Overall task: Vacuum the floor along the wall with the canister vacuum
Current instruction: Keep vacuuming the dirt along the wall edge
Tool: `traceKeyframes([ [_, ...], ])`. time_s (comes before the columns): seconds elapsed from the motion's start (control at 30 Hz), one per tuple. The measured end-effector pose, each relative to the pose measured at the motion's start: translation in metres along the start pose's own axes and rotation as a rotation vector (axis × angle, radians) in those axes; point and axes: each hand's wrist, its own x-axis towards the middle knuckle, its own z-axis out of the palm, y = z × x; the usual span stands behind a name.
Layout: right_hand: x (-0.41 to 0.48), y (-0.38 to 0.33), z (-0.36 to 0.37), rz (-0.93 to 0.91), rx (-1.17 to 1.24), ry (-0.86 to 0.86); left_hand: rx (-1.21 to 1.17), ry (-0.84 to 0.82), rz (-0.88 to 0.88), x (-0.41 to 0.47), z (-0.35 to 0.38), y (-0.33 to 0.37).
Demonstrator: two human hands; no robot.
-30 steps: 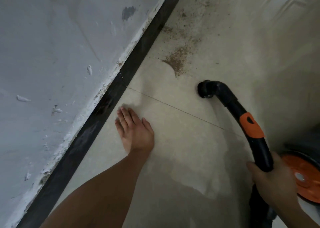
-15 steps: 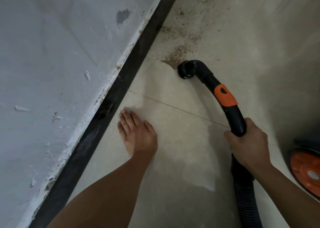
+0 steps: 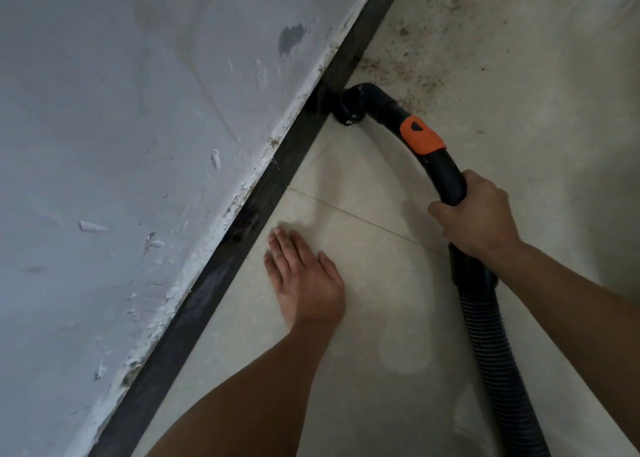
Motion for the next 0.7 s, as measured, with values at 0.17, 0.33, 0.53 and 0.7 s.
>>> traceKeyframes([
  [0.17, -0.010, 0.000, -0.010, -0.005, -0.047, -0.074, -0.003, -0.007, 0.002, 0.000, 0.000, -0.002],
  [0.33, -0.065, 0.033, -0.042, 0.072, -0.064, -0.056, 0.006, -0.013, 0.008, 0.000, 0.000, -0.003],
  [0.53, -0.119, 0.077, -0.067, 0.253, -0.117, 0.035, 0.014, -0.026, 0.010, 0.001, -0.001, -0.004],
  [0.7, -0.140, 0.071, -0.058, 0.178, -0.074, 0.096, 0.028, -0.065, 0.002, 0.003, 0.001, -0.005],
])
